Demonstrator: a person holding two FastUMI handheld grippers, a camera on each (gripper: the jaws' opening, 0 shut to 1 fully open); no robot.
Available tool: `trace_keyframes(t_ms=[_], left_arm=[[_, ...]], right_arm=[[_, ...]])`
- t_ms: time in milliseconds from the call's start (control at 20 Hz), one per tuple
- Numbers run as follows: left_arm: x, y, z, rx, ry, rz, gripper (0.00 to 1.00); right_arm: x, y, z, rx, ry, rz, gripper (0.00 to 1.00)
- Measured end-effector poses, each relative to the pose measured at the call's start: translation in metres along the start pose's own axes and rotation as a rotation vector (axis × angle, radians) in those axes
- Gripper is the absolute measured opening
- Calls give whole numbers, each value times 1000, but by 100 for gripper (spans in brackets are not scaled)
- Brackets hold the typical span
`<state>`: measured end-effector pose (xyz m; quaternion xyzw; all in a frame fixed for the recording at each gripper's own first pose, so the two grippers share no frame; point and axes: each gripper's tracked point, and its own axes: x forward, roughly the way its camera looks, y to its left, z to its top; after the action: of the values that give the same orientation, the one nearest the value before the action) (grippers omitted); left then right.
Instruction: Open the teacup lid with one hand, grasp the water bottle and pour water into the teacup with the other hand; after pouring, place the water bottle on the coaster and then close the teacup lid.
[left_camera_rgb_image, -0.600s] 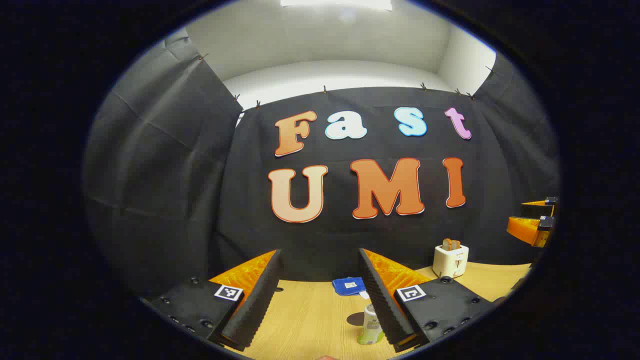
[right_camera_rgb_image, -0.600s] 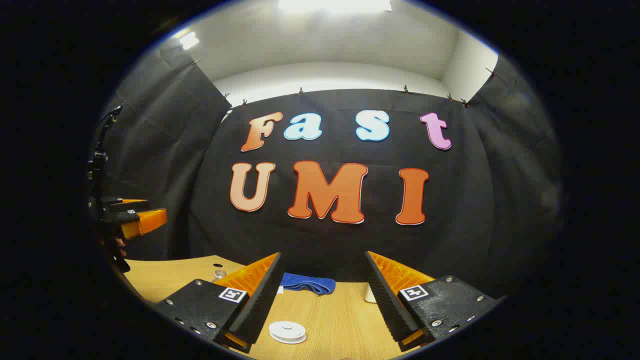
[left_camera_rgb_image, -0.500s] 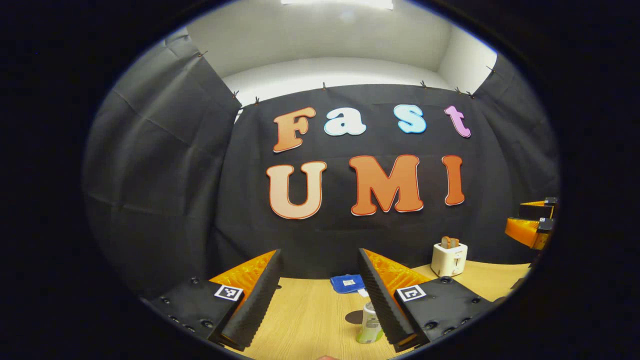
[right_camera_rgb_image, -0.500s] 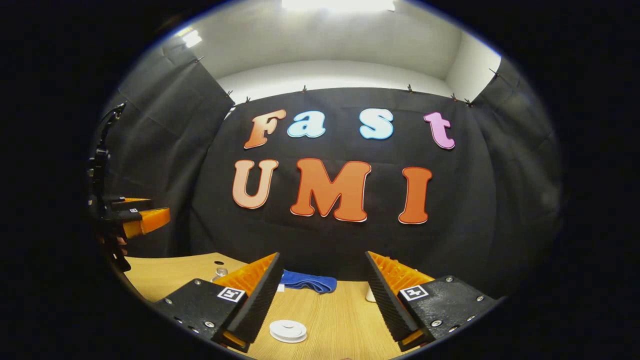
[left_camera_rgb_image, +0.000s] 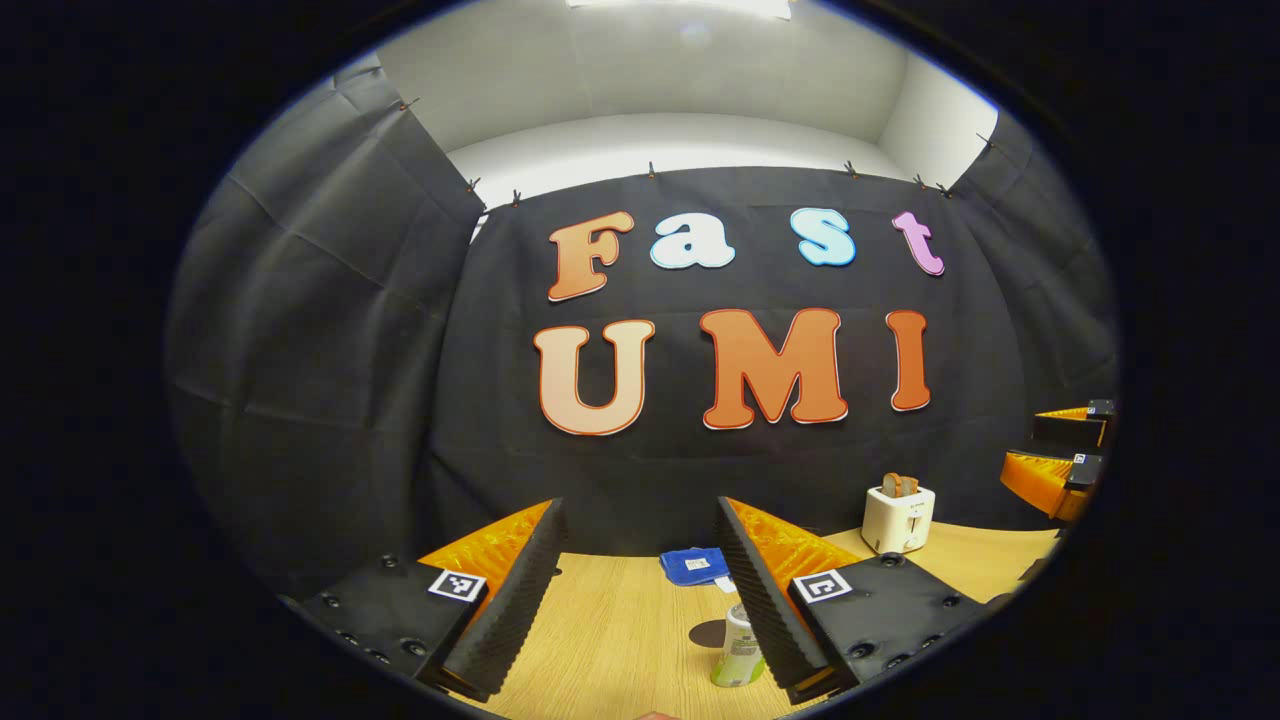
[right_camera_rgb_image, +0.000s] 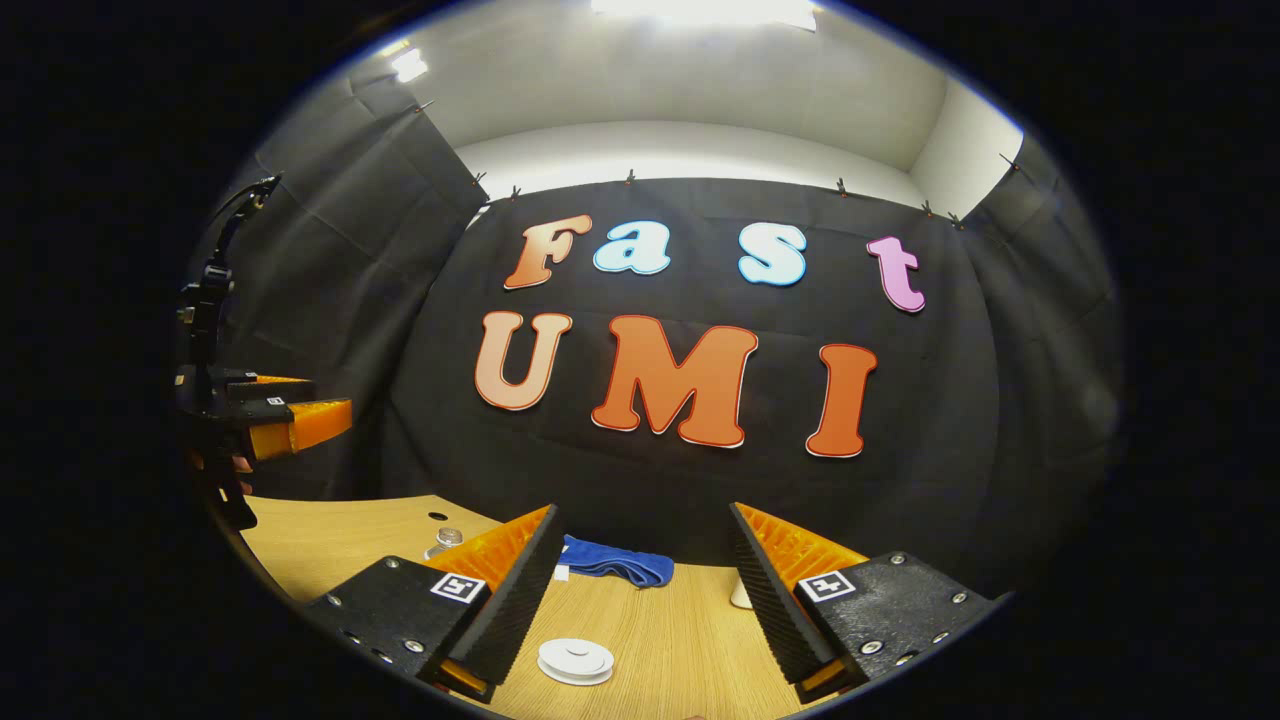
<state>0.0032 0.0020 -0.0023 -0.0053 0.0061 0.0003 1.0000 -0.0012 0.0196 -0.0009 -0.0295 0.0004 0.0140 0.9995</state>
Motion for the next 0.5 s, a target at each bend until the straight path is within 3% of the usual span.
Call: trace_keyframes(t_ms=[300,500], left_arm=[[3,-3,-3,-32,7,-7,96],[7,-21,-12,-74,17,-71,96]], right_arm=[[4,7,-2,12,4,21,98],[7,13,-9,18,23,39,99]])
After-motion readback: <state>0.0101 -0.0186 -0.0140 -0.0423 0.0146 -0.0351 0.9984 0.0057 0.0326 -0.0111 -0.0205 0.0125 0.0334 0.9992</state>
